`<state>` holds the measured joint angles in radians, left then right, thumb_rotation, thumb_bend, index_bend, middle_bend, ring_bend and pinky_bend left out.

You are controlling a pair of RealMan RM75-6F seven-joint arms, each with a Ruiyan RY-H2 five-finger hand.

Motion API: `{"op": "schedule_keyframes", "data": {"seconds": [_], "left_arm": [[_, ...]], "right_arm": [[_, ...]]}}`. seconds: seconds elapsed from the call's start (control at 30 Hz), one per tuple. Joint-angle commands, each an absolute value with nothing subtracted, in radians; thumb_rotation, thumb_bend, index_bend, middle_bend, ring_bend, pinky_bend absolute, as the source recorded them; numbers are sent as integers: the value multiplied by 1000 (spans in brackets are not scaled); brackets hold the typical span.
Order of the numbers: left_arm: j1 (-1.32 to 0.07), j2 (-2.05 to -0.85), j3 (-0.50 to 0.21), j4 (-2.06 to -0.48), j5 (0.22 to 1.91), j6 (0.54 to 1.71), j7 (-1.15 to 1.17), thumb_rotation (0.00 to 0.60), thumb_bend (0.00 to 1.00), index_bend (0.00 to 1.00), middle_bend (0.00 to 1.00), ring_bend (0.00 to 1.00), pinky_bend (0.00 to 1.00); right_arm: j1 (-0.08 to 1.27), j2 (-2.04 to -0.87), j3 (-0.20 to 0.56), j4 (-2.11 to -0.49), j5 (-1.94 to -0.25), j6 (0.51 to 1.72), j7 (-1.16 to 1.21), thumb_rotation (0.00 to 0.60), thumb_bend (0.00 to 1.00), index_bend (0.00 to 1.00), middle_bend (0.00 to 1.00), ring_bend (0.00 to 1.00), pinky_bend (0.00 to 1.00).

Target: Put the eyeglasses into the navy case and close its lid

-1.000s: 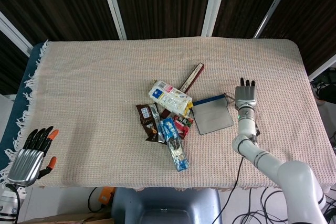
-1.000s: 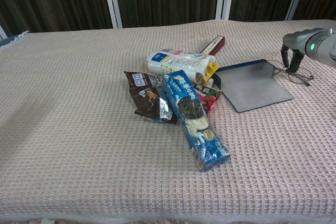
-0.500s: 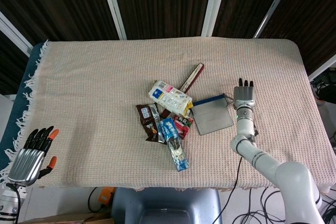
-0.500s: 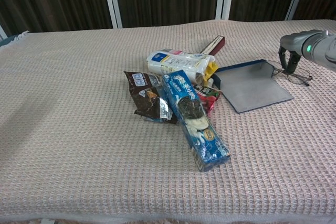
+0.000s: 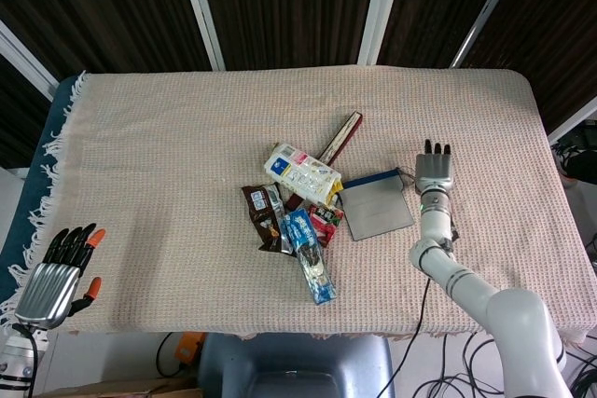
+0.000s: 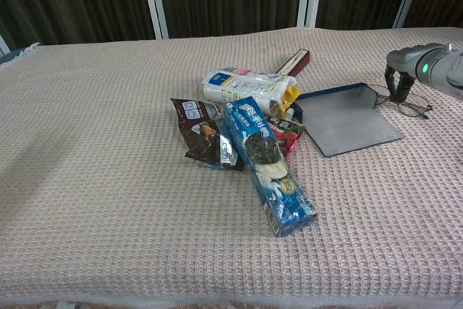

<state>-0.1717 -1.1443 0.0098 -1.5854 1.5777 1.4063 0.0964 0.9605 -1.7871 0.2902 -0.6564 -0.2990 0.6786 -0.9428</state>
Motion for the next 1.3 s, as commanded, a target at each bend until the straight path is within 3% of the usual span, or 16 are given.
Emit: {"op": "schedule_keyframes", "data": {"seconds": [0.03,0.33,0.7,1.0,1.3], "left_arm": [[-172,-1144,10,-1586,1578,1405,97,600,423,0,0,0,21],[-174,-1146,11,-1586,1580,1404,99,600,423,0,0,0,21],[-173,-1151,19,-1592,1597,1411,114,600,423,0,0,0,22],[-168,-1152,21,-1595,1601,1422,120,600,423,0,0,0,22],[-168,-1154,18,-1593,1594,1420,123,600,422,0,0,0,24]], "right_arm": [[958,-1785,293,-654,-302,677,-943,600,595,710,43,0,0],[938,-1729,308,-704,-349,713,-898,600,603,720,47,0,0],[832,-1495,296,-1046,-515,842,-762,600,604,721,48,0,0],[746,-1312,252,-1392,-751,994,-662,600,605,721,53,0,0],[757,-1328,176,-1490,-876,1016,-711,600,604,720,54,0,0]]}}
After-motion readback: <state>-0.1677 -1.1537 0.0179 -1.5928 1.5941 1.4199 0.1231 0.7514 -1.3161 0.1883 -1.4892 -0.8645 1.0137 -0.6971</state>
